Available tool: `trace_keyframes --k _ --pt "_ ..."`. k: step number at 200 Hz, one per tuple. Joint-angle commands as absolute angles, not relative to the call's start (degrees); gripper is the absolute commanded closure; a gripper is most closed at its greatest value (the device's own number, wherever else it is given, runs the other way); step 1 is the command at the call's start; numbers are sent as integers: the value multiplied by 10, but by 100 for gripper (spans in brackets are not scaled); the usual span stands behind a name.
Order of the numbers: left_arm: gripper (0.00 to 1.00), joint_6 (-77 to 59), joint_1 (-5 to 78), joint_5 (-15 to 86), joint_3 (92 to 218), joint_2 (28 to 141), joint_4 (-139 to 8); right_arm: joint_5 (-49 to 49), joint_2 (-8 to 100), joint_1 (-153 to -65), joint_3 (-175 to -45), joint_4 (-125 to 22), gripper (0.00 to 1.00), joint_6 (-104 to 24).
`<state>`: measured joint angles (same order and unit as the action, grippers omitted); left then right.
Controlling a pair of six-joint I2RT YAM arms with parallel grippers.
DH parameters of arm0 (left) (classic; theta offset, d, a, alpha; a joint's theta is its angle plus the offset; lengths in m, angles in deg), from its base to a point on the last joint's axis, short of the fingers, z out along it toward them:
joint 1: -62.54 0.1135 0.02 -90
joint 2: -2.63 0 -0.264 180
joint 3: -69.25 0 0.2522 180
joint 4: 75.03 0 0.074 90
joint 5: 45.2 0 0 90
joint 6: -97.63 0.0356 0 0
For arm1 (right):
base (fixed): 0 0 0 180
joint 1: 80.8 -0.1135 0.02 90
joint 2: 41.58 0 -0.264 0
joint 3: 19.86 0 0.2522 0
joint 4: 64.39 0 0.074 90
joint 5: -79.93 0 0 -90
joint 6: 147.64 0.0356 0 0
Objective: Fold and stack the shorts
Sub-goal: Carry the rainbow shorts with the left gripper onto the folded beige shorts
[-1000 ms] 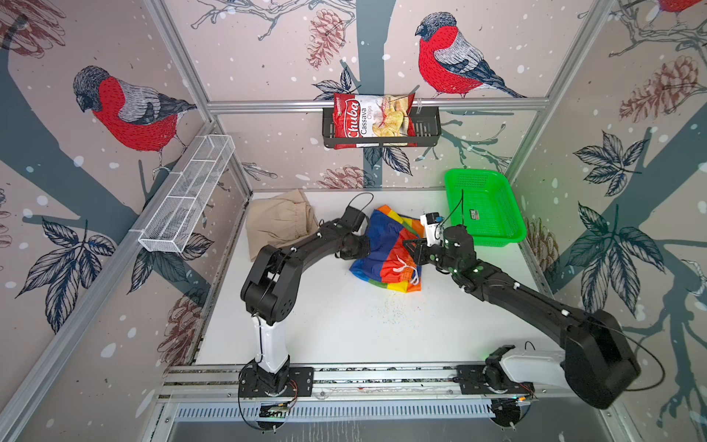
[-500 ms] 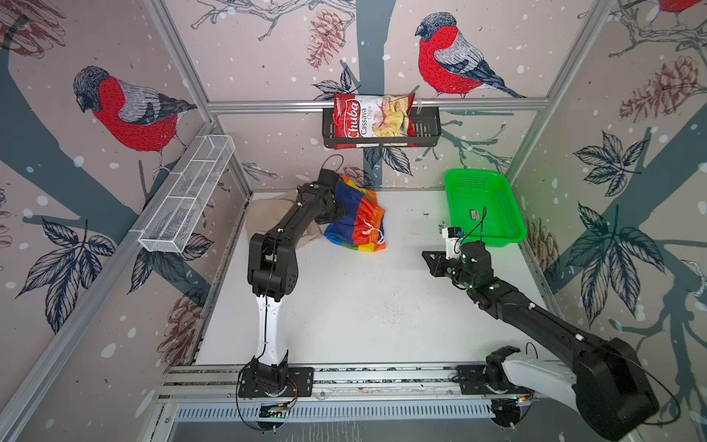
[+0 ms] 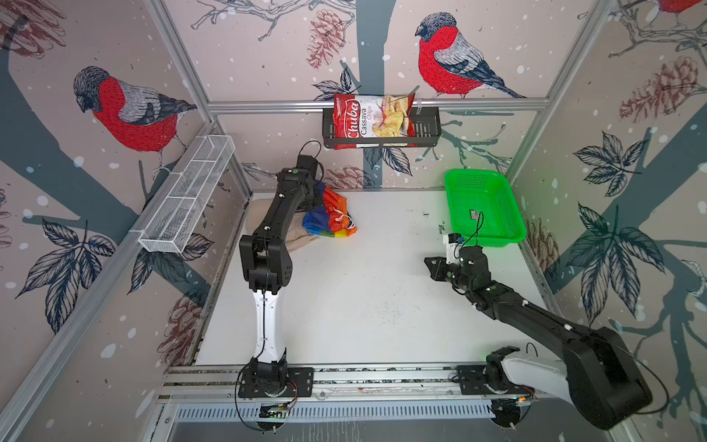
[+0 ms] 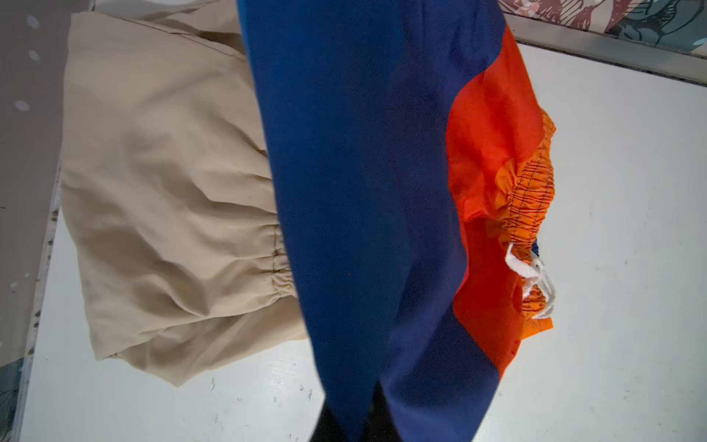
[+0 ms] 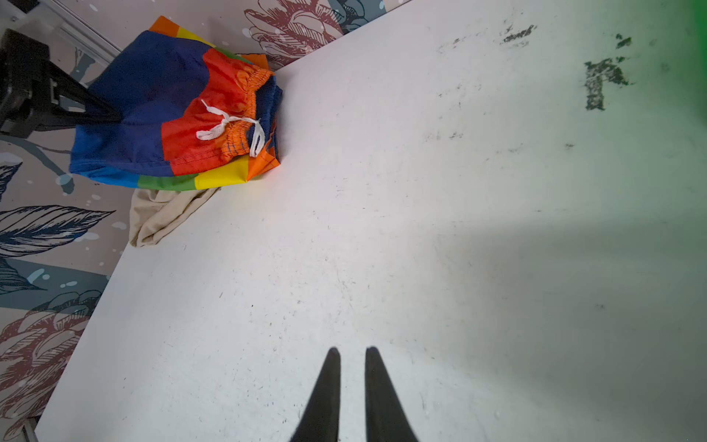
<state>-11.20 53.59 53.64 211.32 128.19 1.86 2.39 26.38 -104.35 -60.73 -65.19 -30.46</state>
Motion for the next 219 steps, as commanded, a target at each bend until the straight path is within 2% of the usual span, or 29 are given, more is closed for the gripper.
trace_keyframes --k 1,64,116,185,219 --pt "100 -90 543 555 2129 1279 49 32 277 -1039 -606 -674 85 -295" --pt "100 -84 581 541 2087 1227 30 52 319 -1031 -601 -680 88 -283" --pt "100 -79 644 473 2063 1201 19 61 338 -1026 -598 -678 89 -279" --pt "100 -94 724 517 1851 1188 -85 65 342 -1023 -584 -688 89 -276" --pt "100 -100 739 530 1823 1225 -101 64 341 -1018 -576 -689 89 -278"
